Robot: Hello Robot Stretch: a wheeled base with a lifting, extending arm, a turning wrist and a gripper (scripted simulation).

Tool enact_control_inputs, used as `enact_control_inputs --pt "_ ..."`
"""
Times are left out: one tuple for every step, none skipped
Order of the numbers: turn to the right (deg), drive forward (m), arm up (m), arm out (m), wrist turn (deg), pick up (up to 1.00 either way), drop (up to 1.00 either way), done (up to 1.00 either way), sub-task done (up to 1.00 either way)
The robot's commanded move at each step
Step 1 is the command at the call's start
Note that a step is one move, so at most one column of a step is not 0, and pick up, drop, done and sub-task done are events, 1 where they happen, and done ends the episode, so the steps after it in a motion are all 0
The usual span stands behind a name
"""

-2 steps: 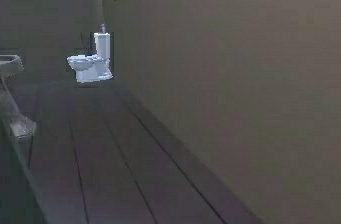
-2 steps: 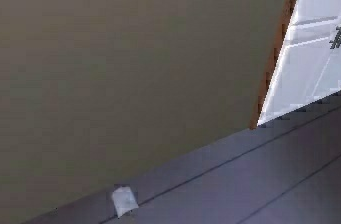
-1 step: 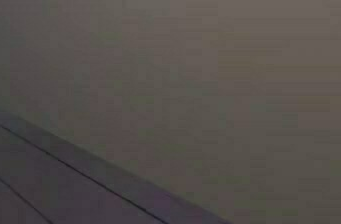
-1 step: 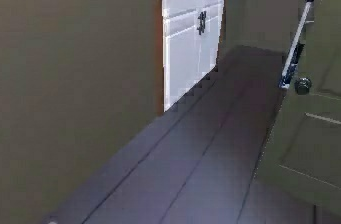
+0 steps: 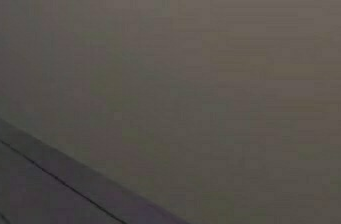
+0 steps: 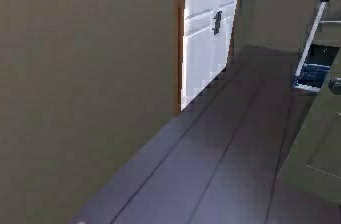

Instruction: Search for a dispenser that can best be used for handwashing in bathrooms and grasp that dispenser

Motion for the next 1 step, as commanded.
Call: enact_control_inputs --pt "-30.0 0.00 0.00 0.00 0.0 0.00 0.00 0.00 0.00"
